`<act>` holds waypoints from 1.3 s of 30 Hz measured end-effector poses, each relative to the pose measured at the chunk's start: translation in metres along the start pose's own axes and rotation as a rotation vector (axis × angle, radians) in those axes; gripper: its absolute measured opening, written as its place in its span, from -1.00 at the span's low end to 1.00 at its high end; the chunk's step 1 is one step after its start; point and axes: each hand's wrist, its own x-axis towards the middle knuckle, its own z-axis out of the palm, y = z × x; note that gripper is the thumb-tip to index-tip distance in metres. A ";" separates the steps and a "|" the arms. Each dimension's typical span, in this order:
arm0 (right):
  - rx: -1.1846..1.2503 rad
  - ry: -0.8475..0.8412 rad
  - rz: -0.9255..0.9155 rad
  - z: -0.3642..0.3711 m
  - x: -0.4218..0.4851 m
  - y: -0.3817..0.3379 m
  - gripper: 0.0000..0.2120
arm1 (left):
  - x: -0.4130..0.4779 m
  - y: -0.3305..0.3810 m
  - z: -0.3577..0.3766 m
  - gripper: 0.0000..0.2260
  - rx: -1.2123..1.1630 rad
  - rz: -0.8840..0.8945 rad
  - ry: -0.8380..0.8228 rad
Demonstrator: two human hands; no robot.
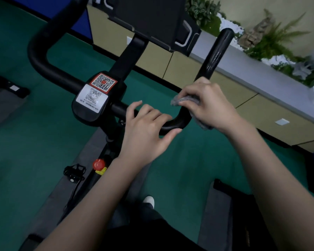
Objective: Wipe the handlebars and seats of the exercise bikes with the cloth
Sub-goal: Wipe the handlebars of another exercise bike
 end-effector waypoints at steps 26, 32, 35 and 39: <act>-0.252 -0.733 -0.124 -0.028 0.070 -0.004 -0.94 | 0.003 0.013 -0.010 -0.60 0.054 -0.054 -0.133; 0.002 -0.110 -0.128 -0.014 0.029 0.030 -0.92 | 0.012 0.026 -0.003 -0.57 0.174 -0.024 -0.208; 0.235 0.374 -0.053 0.015 0.000 0.032 -0.92 | 0.018 0.031 0.000 -0.60 0.174 -0.036 -0.224; 0.459 0.696 0.037 0.049 -0.018 0.025 -0.90 | 0.022 0.033 0.003 -0.64 0.156 -0.037 -0.219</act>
